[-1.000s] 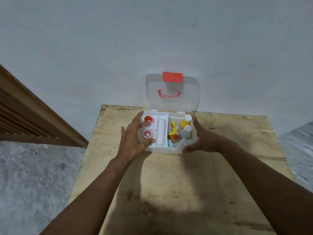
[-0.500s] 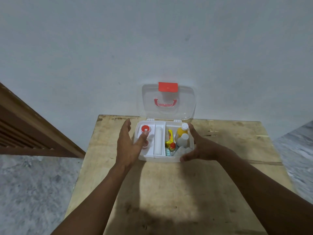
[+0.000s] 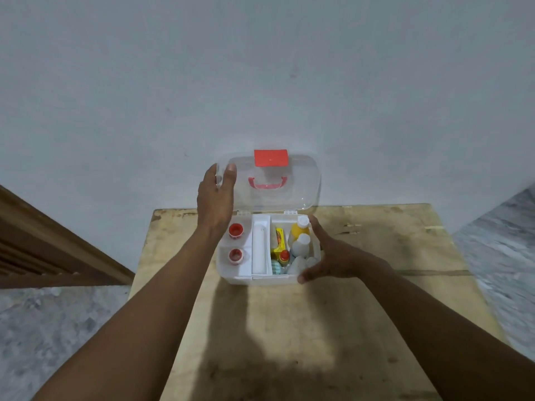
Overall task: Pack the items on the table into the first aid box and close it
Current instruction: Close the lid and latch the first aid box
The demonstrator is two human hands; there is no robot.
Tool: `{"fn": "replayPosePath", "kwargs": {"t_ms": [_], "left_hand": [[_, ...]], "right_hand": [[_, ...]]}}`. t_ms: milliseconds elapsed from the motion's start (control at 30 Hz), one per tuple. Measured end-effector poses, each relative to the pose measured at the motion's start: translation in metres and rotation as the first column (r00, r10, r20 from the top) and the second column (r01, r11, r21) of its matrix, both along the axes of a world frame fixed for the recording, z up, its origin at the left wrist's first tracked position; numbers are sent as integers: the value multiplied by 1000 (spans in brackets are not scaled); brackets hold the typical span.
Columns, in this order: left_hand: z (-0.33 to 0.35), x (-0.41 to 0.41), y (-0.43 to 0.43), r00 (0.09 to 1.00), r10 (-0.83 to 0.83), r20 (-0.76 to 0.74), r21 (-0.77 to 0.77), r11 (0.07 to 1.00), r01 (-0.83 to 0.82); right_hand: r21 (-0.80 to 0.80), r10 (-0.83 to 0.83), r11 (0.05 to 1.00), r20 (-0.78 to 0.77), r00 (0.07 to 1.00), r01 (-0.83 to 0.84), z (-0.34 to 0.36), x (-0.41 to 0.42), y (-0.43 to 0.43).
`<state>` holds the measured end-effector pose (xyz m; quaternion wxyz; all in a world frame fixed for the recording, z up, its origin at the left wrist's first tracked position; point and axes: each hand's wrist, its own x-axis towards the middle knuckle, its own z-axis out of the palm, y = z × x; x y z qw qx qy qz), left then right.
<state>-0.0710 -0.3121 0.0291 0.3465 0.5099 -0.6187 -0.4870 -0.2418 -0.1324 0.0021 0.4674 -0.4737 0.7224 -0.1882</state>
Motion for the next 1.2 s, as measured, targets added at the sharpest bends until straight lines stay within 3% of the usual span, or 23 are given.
{"fn": "replayPosePath", "kwargs": {"t_ms": [267,400,467,533,600,667,767,833,967,1200], "left_hand": [[3,8,-2,1000,-17,20,28,999,17],[3,19,0,996,-56,-68,103,993,63],[3,26,4,990,-81,-112,119,988,95],[3,33,10,985,-104,-141,116,986,121],[0,40,16,980,-126,-154,98,985,142],[-5,46,23,975,-141,-171,82,984,157],[-11,54,34,967,-177,-183,35,982,186],[-13,59,40,960,-203,-193,7,978,208],[-15,68,50,945,-262,-196,-42,965,259],[-21,84,54,923,-342,-173,-44,939,340]], "right_hand": [[-49,-40,998,-30,999,39,7,7,6],[-56,-113,993,-171,979,105,16,17,15],[-77,-247,969,-320,915,235,21,18,21],[-269,-450,892,-453,770,364,26,17,25],[-510,-558,811,-527,641,287,32,18,25],[-613,-542,786,-619,568,81,40,22,17],[-614,-498,763,-758,422,-203,50,38,-3],[-541,-439,799,-823,360,-262,53,51,-18],[-355,-271,905,-906,326,-235,56,69,-32],[-460,-344,813,-874,342,-357,48,72,-6]]}}
